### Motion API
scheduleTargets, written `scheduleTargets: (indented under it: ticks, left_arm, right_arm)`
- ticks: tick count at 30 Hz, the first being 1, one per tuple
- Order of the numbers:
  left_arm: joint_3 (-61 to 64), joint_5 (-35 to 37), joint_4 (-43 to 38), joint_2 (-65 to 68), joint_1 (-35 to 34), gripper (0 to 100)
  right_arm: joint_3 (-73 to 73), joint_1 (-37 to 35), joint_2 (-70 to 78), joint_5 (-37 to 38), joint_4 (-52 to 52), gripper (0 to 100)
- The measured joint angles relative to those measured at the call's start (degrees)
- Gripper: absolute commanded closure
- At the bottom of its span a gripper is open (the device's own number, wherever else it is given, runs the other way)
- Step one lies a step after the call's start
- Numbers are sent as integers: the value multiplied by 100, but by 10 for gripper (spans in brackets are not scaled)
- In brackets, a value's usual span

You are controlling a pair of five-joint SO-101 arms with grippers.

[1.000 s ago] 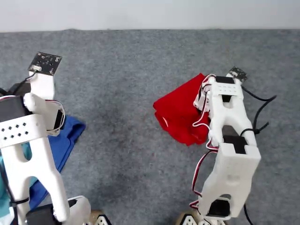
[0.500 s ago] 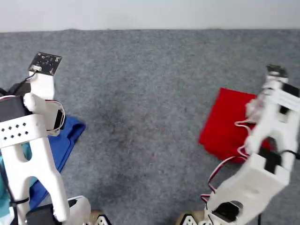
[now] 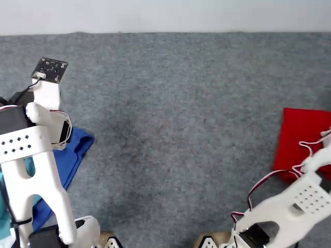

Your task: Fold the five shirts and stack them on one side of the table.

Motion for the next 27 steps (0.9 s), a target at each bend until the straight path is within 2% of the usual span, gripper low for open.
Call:
scheduleTargets:
  ticks: [2, 7, 11, 13, 15, 17, 20, 21, 23, 27]
  left_arm:
    - [0, 0, 0, 0, 0, 903]
    - [0, 0, 0, 0, 0, 903]
    - [0, 0, 0, 0, 0, 903]
    - [0, 0, 0, 0, 0, 903]
    - [0, 0, 0, 0, 0, 903]
    - [0, 0, 0, 0, 0, 903]
    - [0, 0, 0, 0, 0, 903]
    - [0, 0, 0, 0, 0, 903]
    - [0, 0, 0, 0, 0, 903]
    - [0, 0, 0, 0, 0, 903]
  right_arm:
    - [-255, 53, 176, 0, 0, 935]
    - [-958, 132, 229, 0, 343, 667]
    - [-1609, 132, 220, -404, 1020, 638]
    - [-1908, 141, 220, -545, 1433, 640]
    - [-2171, 141, 220, -598, 1855, 683]
    - [-2338, 141, 220, -615, 2268, 779]
    - [-2391, 141, 220, -615, 2787, 972]
    - [-2391, 141, 220, -615, 2927, 998]
    - [-2391, 141, 220, -642, 3121, 951]
    - [-2400, 167, 457, -668, 3218, 990]
